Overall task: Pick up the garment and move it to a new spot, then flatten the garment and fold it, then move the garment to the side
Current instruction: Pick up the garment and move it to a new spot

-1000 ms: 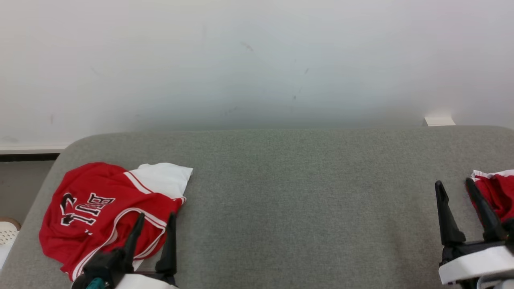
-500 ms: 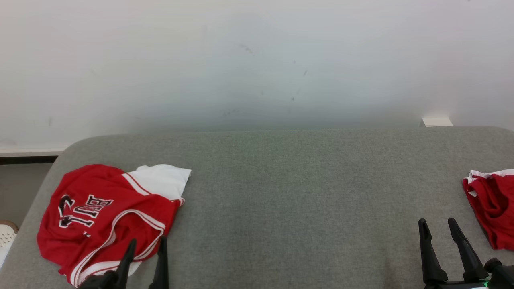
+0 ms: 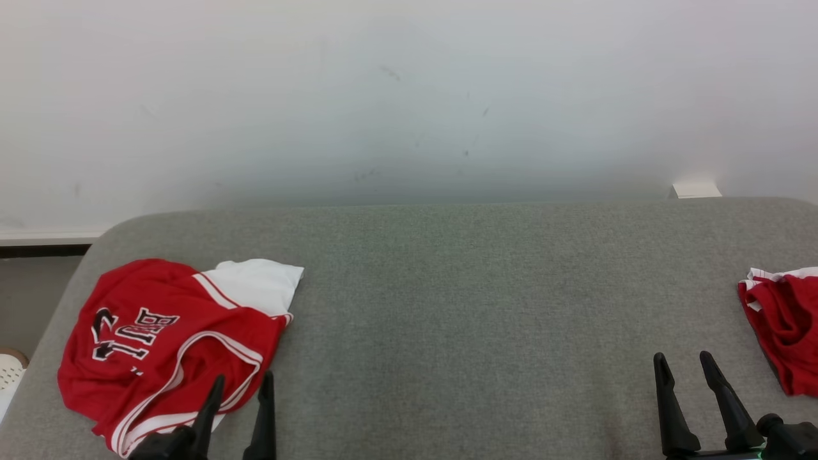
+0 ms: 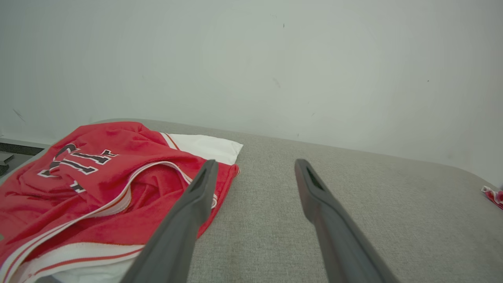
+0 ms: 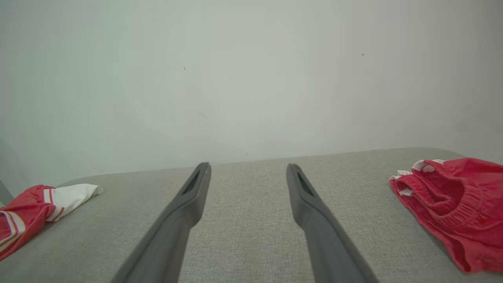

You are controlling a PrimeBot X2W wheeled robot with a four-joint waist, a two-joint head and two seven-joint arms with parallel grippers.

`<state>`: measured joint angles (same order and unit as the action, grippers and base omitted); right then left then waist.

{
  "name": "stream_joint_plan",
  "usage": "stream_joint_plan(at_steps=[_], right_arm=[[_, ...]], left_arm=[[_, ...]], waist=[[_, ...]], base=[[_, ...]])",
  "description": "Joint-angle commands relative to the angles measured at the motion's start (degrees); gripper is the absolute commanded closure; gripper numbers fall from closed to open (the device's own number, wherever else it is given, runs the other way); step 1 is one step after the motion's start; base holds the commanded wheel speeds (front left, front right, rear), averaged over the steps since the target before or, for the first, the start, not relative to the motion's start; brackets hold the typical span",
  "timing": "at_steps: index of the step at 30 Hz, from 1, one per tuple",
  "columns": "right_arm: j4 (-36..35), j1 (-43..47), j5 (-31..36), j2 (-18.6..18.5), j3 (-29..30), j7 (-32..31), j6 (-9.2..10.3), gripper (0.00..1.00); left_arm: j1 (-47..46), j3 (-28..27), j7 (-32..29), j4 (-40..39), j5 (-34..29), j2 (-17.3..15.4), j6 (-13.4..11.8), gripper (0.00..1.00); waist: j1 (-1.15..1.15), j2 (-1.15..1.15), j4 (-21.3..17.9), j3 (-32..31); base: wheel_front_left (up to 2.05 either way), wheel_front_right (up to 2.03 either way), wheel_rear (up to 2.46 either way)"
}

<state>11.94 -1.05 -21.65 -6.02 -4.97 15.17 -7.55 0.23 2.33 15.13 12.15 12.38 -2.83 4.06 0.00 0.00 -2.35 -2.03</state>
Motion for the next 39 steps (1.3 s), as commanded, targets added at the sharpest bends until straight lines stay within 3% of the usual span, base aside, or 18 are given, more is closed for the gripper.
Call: stream_joint_plan(at_steps=[1,10,29,39], right_arm=[[0.3,-0.45,0.14,-0.12,0.05,-0.07,0.13,0.0],[0.89,-1.45,-0.79,0.76,-1.68,-0.07,0.13,0.0],[3.17,-3.82,-1.47,1.24,-6.94,-0.07,0.13,0.0],[2.18,-4.48,-1.65,1.42,-7.86,-0.07,0.13,0.0]], left_arm=[[-0.51,0.0,0.01,-0.22,0.58,-0.15,0.01,0.0],[-1.44,-0.78,0.01,-0.07,-0.81,-0.16,-0.03,0.0],[-2.02,-3.33,0.0,0.94,-1.18,-0.16,-0.12,0.0],[-2.13,-4.45,0.01,1.68,-0.65,-0.15,0.19,0.0]], waist=[[0.0,0.0,0.12,-0.03],[0.0,0.0,3.12,0.59],[0.0,0.0,19.12,1.13],[0.0,0.0,21.13,1.44]], base=[[0.0,0.0,0.0],[0.0,0.0,0.0],[0.0,0.0,0.0],[0.0,0.0,0.0]])
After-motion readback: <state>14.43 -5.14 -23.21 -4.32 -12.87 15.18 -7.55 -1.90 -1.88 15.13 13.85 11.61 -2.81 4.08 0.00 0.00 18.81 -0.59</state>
